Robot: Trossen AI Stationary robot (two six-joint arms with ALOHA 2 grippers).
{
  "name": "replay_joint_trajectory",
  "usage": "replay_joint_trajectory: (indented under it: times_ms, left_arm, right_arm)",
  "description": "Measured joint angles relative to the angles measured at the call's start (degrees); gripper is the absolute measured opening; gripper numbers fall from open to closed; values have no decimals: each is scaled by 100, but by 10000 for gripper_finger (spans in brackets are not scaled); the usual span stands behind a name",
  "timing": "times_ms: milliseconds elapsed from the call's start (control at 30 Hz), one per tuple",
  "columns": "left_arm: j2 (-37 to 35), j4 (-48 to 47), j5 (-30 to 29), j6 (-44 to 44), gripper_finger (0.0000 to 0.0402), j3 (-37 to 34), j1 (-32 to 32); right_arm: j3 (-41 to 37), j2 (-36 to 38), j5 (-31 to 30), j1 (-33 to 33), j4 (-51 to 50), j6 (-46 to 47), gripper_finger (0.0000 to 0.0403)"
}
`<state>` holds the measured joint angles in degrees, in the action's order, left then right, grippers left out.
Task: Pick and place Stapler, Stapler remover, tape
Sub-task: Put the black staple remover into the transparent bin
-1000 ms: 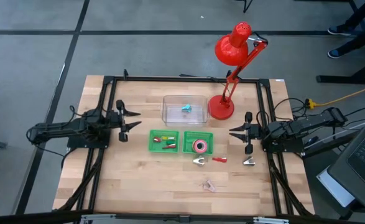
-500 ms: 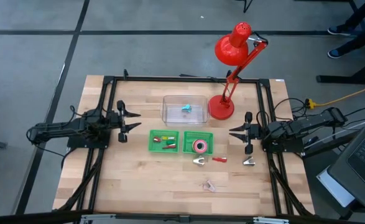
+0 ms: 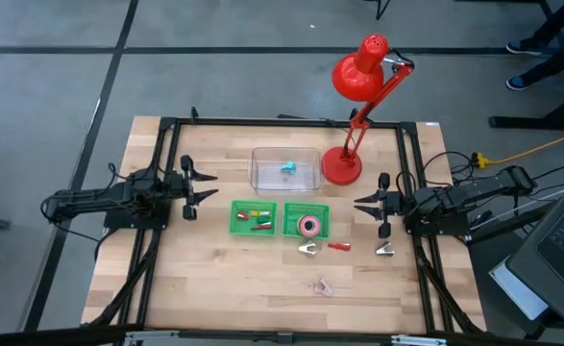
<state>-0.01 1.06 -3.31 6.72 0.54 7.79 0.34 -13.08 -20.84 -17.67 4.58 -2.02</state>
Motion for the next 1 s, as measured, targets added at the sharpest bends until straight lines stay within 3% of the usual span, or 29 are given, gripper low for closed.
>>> replay_joint_trajectory:
  times_ms: [833,1000]
  left_arm:
    - [0,0,-2,-2,168,2,0]
    - [0,-2,-4,0,168,2,0]
  right_arm:
    - [2,-2,-11,2,31,2,72]
    - [513,-7,-3,1,-64,46,72]
